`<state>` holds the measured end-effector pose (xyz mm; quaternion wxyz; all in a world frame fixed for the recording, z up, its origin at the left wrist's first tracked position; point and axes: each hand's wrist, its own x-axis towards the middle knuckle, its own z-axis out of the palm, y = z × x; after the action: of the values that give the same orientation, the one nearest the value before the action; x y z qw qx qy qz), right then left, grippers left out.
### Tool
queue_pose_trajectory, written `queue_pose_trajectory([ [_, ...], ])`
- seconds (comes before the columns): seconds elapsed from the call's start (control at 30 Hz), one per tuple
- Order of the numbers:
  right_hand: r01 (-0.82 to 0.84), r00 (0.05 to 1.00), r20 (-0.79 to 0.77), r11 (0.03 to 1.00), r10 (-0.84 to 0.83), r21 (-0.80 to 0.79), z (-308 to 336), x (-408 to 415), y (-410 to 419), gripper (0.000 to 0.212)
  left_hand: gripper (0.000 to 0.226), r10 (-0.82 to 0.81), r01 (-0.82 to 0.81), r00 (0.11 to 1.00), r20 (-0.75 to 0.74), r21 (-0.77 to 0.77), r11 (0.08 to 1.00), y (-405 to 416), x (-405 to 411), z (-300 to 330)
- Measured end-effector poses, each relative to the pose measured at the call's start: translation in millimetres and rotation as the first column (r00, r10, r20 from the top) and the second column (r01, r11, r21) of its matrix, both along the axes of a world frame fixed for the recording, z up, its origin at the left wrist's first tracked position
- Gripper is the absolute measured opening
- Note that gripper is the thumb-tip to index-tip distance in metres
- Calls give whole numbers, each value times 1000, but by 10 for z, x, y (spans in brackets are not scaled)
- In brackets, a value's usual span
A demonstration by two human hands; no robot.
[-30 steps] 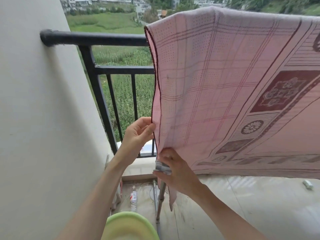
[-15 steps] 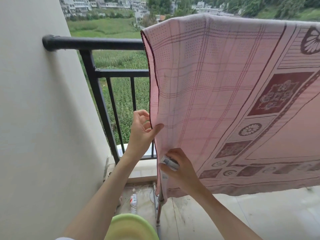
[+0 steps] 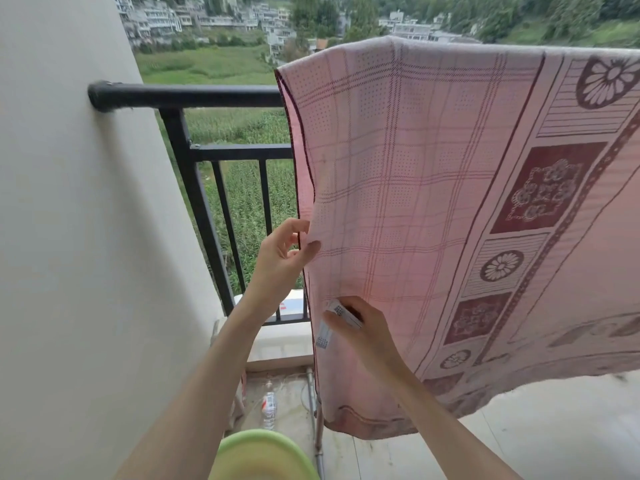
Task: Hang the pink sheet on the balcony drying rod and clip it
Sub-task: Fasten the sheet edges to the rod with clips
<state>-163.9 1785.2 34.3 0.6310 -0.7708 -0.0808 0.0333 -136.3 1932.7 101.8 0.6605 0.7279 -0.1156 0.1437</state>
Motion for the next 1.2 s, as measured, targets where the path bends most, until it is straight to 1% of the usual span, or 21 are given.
queue_pose_trajectory([
  [0.07, 18, 999, -36, 997, -15, 76, 30, 3, 9, 6, 11, -2, 3, 999, -34, 19, 1000, 32, 11, -6],
  [0.13, 51, 995, -93, 986, -37, 160, 37, 6, 16, 15, 31, 28, -29, 997, -66, -11, 1000, 59, 24, -19],
  [0.2, 114, 979, -193, 957, -62, 267, 42, 8, 23, 17, 39, 58, -59, 996, -70, -11, 998, 79, 26, -15],
  [0.3, 181, 942, -330, 917, -57, 355, 42, 3, 40, 10, 31, 66, -63, 993, -95, 40, 997, 90, 23, 22],
  [0.37, 177, 928, -373, 890, -9, 419, 41, 1, 60, 4, 31, 38, -30, 991, -128, 62, 998, 97, 20, 44],
  [0.4, 168, 923, -384, 865, 30, 473, 34, -1, 73, 9, 29, 29, -20, 991, -131, 73, 997, 101, 25, 44],
  [0.47, 177, 905, -406, 758, 125, 628, 68, -24, 100, 18, 22, 29, -18, 988, -150, 72, 997, 100, 21, 36],
  [0.53, 202, 898, -389, 592, 206, 780, 98, -41, 128, 20, 31, 35, -34, 980, -196, 7, 999, 85, 5, -6],
  [0.57, 196, 900, -367, 532, 236, 823, 121, -55, 147, 22, 37, 23, -35, 972, -234, -51, 998, 57, -19, -28],
  [0.6, 181, 906, -346, 514, 246, 839, 121, -51, 167, 22, 44, -9, -23, 967, -256, -123, 992, 24, -39, -59],
  [0.63, 161, 911, -333, 533, 244, 830, 122, -52, 197, 20, 49, -40, -7, 966, -257, -180, 984, -11, -43, -102],
  [0.67, 147, 916, -331, 581, 225, 801, 102, -46, 223, 20, 53, -51, -1, 967, -250, -206, 979, -40, -44, -138],
  [0.73, 116, 930, -330, 723, 161, 681, 90, -69, 254, 27, 59, -33, -15, 970, -242, -193, 981, -82, -28, -170],
  [0.77, 95, 940, -316, 796, 126, 598, 80, -87, 253, 25, 61, -27, -18, 969, -244, -180, 983, -97, -25, -165],
  [0.83, 0, 964, -248, 930, 98, 367, 46, -106, 238, 11, 66, -32, -4, 969, -247, -144, 990, -90, -21, -146],
  [0.9, -82, 971, -208, 982, 117, 172, 4, -103, 244, 12, 73, -23, 8, 966, -257, -62, 998, -51, -31, -88],
  [0.93, -89, 962, -237, 978, 133, 190, -16, -101, 242, 11, 71, -10, 10, 966, -258, -3, 1000, -17, -24, -44],
  [0.97, -66, 949, -284, 967, 137, 246, -15, -107, 240, 10, 63, 6, 12, 965, -261, 69, 998, 28, -6, 6],
  [1.03, -32, 905, -377, 915, 197, 401, -60, -129, 252, 14, 48, 19, 37, 963, -269, 201, 979, 123, 43, 123],
  [1.13, -39, 870, -411, 868, 273, 495, -111, -173, 370, 20, 46, 24, 81, 960, -280, 357, 931, 229, 111, 280],
  [1.2, -28, 861, -401, 816, 314, 578, -106, -174, 480, 22, 55, 23, 98, 960, -280, 414, 905, 251, 127, 341],
])
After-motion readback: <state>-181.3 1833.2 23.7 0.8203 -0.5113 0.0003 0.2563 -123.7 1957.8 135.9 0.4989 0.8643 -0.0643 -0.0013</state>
